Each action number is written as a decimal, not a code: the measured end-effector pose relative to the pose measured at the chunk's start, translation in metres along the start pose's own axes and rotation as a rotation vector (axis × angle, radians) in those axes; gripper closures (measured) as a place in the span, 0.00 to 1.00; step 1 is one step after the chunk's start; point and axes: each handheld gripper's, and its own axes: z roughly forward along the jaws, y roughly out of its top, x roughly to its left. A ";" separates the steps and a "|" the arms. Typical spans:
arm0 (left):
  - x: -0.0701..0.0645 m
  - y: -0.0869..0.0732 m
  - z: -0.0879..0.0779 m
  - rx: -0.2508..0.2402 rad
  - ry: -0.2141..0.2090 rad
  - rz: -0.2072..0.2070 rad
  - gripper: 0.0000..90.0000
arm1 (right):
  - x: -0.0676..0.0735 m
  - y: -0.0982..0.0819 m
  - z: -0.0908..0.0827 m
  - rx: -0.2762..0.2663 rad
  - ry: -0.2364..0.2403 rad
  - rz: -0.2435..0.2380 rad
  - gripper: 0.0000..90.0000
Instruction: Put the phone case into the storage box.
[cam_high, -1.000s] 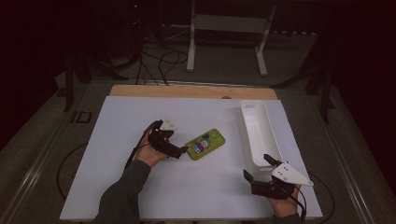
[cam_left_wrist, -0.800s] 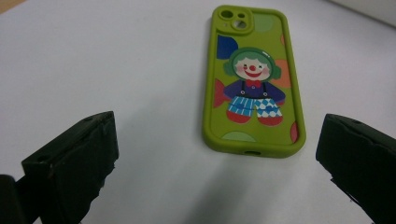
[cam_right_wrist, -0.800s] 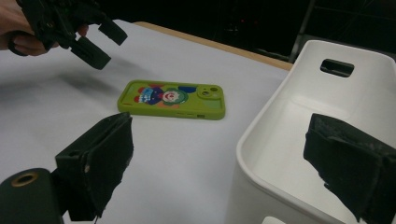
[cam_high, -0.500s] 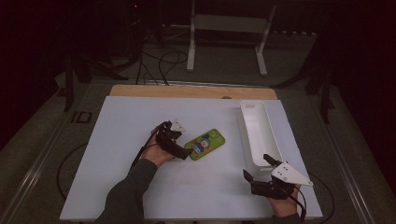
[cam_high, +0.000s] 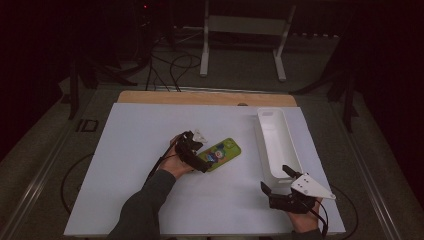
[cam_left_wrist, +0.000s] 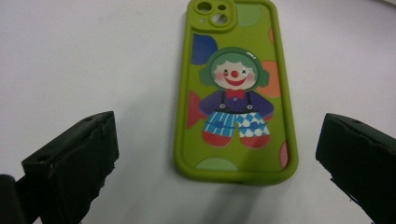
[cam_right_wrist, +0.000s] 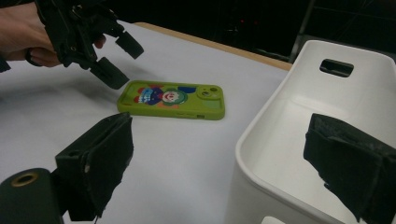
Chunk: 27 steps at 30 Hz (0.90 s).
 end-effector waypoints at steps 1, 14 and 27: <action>-0.001 0.001 0.002 0.004 0.000 0.001 0.00 | 0.000 0.000 0.000 -0.001 0.001 -0.001 0.09; -0.009 0.009 0.017 0.049 0.002 0.030 0.04 | 0.000 0.000 0.000 -0.001 0.000 -0.001 0.09; -0.014 0.016 0.028 0.069 0.003 0.029 0.05 | 0.000 -0.001 0.000 -0.002 -0.003 -0.002 0.09</action>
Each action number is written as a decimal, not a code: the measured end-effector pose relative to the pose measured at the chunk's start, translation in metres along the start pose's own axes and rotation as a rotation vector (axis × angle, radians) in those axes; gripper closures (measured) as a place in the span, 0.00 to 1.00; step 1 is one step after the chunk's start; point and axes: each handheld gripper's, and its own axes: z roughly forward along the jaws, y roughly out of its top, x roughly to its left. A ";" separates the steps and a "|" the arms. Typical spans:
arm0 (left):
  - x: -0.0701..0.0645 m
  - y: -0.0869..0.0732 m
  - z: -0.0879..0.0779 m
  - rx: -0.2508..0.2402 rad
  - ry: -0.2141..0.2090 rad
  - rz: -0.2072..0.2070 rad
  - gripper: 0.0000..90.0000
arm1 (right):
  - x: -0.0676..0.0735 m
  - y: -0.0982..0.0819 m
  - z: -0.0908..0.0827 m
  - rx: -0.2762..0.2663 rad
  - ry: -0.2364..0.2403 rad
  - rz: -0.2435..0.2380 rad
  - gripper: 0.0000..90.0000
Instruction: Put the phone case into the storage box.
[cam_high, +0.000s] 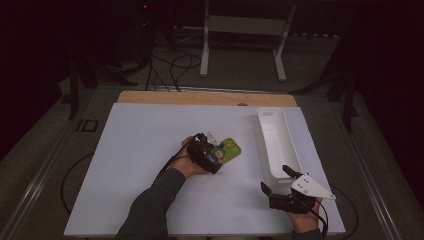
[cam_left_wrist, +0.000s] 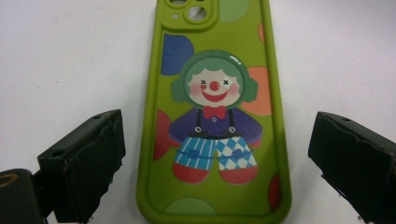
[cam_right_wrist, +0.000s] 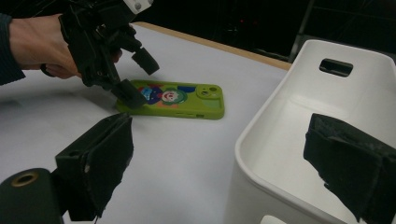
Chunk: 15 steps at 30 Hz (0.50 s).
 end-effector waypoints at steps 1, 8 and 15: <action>0.000 0.001 0.001 0.006 0.002 0.004 0.05 | 0.000 0.000 0.000 0.000 -0.001 0.001 0.09; 0.000 0.002 0.005 0.022 -0.004 0.002 0.06 | 0.000 0.000 0.000 0.000 0.000 0.000 0.09; 0.004 0.001 0.013 0.051 -0.003 -0.012 0.09 | 0.000 0.000 0.000 -0.002 -0.003 0.002 0.09</action>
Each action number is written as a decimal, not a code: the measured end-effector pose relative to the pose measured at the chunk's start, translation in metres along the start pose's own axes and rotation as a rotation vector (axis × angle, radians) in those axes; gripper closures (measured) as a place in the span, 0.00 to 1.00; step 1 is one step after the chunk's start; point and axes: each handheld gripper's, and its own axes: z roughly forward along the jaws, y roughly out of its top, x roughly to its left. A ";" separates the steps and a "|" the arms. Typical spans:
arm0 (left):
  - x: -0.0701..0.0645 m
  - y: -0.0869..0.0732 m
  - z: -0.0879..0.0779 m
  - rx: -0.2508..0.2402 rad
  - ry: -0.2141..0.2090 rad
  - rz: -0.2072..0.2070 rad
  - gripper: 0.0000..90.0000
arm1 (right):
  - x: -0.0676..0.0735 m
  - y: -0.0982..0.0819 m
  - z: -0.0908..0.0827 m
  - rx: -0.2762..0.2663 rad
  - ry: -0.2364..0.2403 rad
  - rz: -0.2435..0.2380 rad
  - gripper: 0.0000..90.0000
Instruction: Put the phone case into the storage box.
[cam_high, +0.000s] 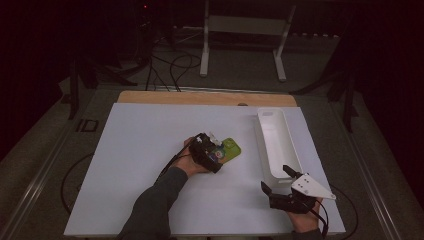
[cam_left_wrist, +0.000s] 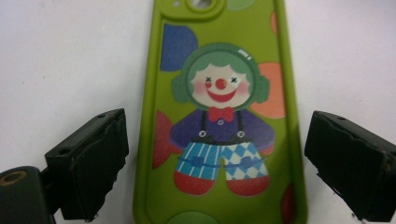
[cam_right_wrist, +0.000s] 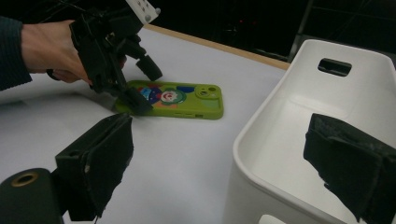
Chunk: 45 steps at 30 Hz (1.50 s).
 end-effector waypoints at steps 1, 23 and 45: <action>0.000 0.000 0.001 0.001 -0.002 -0.001 0.09 | 0.000 0.000 0.000 0.000 0.000 0.000 0.09; 0.000 0.001 0.000 0.021 -0.026 0.007 0.18 | 0.000 0.000 0.000 0.003 -0.001 0.001 0.09; -0.003 0.001 -0.010 -0.008 0.009 0.040 0.18 | 0.000 -0.001 0.000 0.005 0.001 0.001 0.09</action>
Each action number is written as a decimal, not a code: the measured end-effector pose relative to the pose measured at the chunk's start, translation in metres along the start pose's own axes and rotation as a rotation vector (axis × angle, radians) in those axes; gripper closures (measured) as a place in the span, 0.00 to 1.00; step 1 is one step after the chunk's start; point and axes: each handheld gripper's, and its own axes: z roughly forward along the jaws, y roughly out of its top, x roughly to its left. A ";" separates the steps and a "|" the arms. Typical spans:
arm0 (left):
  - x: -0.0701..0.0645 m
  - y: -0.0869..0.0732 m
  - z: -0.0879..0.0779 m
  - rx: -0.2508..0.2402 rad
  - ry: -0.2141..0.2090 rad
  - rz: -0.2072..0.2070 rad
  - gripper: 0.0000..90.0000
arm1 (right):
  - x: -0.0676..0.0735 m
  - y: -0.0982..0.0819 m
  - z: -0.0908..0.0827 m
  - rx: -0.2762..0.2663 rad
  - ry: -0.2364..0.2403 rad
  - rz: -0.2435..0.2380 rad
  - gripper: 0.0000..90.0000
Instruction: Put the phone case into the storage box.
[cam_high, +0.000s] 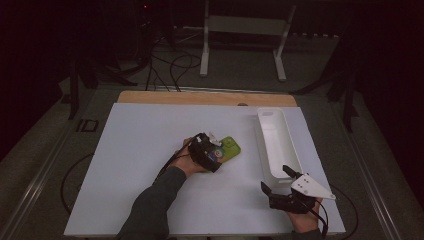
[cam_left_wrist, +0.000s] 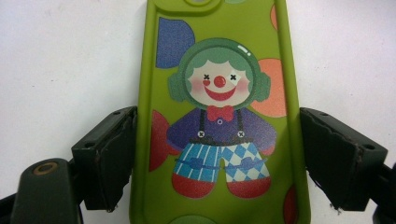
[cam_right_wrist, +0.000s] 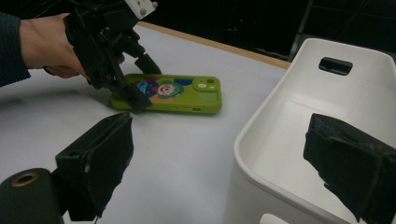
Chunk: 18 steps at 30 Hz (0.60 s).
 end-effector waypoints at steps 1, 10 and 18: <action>0.000 0.000 -0.001 0.001 0.002 0.000 0.18 | 0.000 0.000 0.000 0.000 0.000 0.000 0.09; -0.003 0.002 -0.007 -0.019 0.015 0.010 0.18 | 0.000 0.000 0.000 -0.002 -0.001 0.001 0.09; -0.002 0.002 -0.015 -0.038 0.028 0.003 0.18 | 0.000 0.000 0.000 -0.001 0.000 0.001 0.09</action>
